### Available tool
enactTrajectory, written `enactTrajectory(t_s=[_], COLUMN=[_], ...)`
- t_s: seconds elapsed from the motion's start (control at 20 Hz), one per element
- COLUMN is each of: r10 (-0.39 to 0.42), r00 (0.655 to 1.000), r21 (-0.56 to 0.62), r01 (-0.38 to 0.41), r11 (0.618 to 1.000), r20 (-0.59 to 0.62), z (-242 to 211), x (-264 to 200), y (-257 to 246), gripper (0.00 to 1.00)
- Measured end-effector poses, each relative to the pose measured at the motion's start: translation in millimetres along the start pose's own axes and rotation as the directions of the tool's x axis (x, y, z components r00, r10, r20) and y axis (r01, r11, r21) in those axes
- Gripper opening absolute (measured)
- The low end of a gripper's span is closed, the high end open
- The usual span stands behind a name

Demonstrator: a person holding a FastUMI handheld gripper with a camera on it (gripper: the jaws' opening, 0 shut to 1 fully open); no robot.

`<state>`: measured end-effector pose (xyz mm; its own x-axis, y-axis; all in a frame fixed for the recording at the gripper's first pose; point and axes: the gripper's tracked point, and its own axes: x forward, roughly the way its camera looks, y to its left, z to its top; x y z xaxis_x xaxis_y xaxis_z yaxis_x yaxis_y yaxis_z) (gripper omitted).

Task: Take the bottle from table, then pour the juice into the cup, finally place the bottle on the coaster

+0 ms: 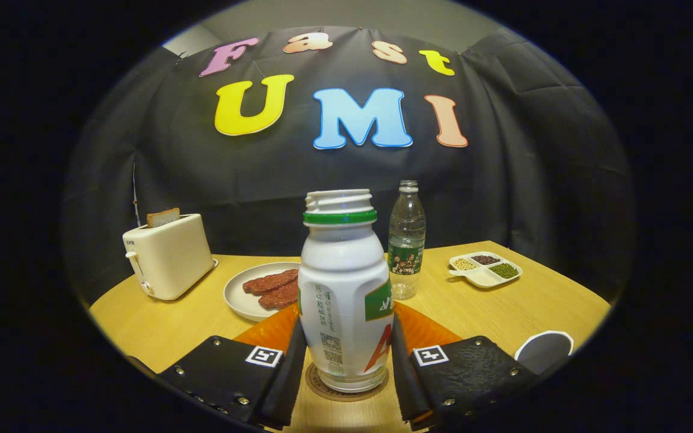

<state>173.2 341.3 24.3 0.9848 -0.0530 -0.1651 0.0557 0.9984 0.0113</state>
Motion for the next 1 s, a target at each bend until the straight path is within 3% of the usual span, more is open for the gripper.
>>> enactTrajectory(t_s=[1.0], r10=[0.038], r00=[0.998], r21=[0.044], r01=[-0.04], r11=[0.998], r20=[0.049], z=[-12.5], x=[0.3], y=[2.6], gripper=[0.65])
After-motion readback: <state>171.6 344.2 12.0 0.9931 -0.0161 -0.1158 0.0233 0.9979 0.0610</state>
